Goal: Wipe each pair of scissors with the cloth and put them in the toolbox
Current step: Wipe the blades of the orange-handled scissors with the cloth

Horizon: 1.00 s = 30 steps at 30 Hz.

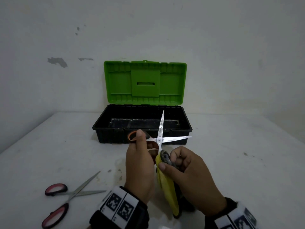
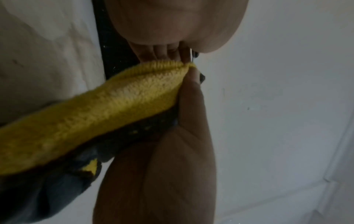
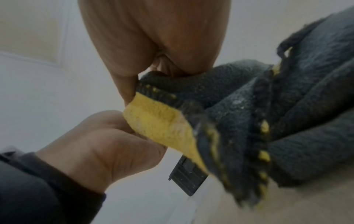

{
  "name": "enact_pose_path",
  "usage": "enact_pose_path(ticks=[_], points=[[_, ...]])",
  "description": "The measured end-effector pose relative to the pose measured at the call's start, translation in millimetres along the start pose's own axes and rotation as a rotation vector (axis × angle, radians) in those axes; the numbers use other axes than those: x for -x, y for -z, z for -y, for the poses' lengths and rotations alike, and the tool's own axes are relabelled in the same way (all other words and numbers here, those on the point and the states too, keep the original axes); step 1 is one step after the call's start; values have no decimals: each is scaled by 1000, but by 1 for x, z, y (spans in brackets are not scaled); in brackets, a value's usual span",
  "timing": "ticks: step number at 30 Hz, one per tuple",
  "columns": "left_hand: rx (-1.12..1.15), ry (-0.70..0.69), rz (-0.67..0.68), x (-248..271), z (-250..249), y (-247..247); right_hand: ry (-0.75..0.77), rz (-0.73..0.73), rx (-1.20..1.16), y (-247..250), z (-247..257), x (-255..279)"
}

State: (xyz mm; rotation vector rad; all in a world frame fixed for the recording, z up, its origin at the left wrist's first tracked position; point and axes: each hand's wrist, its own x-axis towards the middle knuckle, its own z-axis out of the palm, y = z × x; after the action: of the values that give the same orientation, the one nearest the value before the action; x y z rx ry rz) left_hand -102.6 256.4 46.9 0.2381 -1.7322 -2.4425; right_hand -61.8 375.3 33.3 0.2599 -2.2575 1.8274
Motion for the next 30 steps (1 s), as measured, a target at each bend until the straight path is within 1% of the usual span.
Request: enact_pose_path(ticks=[3, 6, 8, 9, 11, 13, 15, 17, 20, 25, 27, 30], points=[[41, -30, -30, -1, -2, -1, 9, 69, 37, 6, 8, 1], [83, -60, 1, -5, -9, 3, -34, 139, 39, 27, 14, 2], [98, -84, 18, -7, -16, 6, -82, 151, 39, 48, 16, 1], [103, -84, 29, -6, -19, 7, -113, 124, 35, 60, 15, -1], [101, -92, 54, -5, -21, 10, -161, -8, 63, 82, 13, -8], [78, -91, 114, -2, -21, 12, -141, -181, 108, 100, 12, -17], [57, -91, 172, 3, -19, 12, -73, -298, 157, 108, 18, -24], [27, -99, 210, 7, -18, 10, -4, -303, 205, 102, 28, -30], [-36, -152, 227, 11, -14, 9, 125, -209, 259, 78, 40, -34], [-108, -216, 267, 12, -11, 10, 337, -77, 462, 38, 38, -32], [-140, -248, 277, 12, -11, 11, 374, -65, 489, 26, 31, -31], [-170, -288, 257, 10, -10, 13, 344, -128, 487, 13, 23, -28]])
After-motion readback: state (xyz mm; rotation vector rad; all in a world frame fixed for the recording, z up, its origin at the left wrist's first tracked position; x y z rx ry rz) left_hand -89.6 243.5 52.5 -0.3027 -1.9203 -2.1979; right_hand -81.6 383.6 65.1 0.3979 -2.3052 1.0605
